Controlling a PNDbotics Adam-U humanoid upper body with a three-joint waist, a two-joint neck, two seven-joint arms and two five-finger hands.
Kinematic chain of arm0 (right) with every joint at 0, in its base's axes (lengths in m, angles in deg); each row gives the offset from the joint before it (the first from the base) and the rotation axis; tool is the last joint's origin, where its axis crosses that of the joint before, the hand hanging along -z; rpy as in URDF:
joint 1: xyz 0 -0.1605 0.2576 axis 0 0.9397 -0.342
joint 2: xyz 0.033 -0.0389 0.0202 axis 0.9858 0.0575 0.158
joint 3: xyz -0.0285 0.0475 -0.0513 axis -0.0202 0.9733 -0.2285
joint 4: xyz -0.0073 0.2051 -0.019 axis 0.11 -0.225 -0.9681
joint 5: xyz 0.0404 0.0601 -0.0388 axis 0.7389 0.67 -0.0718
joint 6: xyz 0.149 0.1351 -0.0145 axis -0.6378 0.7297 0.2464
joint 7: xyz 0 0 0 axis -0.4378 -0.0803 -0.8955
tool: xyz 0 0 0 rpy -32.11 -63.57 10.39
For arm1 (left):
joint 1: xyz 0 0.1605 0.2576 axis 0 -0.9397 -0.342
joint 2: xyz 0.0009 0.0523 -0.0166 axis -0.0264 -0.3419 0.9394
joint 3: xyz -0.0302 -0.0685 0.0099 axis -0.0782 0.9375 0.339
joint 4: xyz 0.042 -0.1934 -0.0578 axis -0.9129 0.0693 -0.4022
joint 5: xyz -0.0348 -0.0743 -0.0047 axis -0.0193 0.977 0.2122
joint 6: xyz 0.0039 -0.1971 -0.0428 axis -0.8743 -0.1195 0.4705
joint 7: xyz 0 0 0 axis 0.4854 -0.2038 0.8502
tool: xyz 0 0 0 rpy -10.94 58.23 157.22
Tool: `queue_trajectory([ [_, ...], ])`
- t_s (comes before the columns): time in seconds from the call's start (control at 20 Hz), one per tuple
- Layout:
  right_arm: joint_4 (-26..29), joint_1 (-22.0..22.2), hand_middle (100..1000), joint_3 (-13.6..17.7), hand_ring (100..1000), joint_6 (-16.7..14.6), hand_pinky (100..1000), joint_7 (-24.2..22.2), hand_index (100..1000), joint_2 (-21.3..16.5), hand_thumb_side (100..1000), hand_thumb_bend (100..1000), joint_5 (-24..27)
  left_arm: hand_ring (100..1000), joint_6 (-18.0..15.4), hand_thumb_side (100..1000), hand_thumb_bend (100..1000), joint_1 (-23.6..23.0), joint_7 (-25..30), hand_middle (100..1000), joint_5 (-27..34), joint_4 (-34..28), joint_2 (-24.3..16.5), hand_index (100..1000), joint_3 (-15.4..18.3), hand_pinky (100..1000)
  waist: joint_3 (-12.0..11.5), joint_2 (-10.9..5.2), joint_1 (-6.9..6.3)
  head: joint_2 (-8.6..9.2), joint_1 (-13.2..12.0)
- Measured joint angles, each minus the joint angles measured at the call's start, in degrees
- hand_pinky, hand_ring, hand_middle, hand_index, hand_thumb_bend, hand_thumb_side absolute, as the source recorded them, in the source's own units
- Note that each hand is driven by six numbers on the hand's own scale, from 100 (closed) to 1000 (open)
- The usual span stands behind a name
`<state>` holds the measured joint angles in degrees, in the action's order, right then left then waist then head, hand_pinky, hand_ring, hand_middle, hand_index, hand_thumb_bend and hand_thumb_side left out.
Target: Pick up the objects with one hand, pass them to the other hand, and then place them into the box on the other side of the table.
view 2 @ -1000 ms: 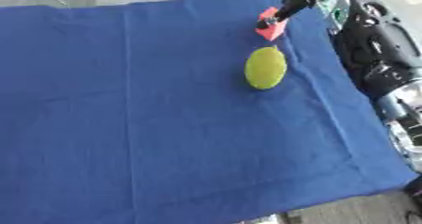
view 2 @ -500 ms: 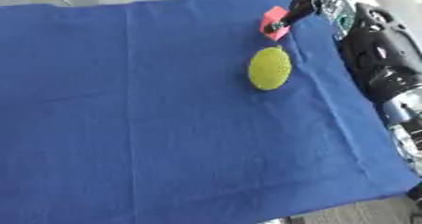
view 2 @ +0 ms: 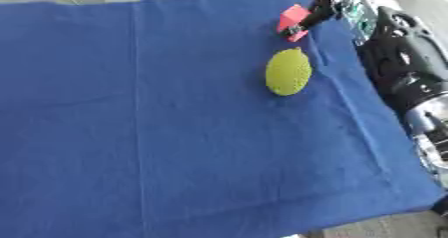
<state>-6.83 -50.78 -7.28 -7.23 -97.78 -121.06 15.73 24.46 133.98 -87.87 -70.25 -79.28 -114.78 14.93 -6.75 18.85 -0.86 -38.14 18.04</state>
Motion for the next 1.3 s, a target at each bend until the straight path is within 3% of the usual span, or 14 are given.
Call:
queue_trajectory([
  [0.25,-0.37,0.01,854,0.1,872,-0.03,891,0.86,876,-0.01,571,664,0.44,712,0.03,384,191,-0.14,-0.02,645,0.0,0.0,0.0,723,0.01,821,0.0,0.09,-0.07,0.0,0.0],
  [0.4,-0.59,0.01,841,0.12,866,0.29,888,1.54,859,-0.01,550,611,0.56,712,0.07,388,187,-0.14,-0.06,645,0.0,0.0,0.0,723,0.01,821,0.0,0.09,-0.1,0.0,-0.01],
  [0.9,-0.67,0.01,779,0.26,834,1.98,879,4.17,789,0.0,498,561,2.43,712,0.25,389,181,-0.24,-0.25,645,-0.01,0.0,0.0,723,0.04,822,0.01,0.09,0.12,0.0,-0.01],
  [1.3,-0.73,0.01,774,0.09,823,2.32,876,5.13,786,0.03,445,524,3.22,712,0.33,391,177,-0.35,-0.41,645,-0.01,-0.01,0.0,723,0.35,822,-0.01,0.16,0.19,0.0,0.02],
])
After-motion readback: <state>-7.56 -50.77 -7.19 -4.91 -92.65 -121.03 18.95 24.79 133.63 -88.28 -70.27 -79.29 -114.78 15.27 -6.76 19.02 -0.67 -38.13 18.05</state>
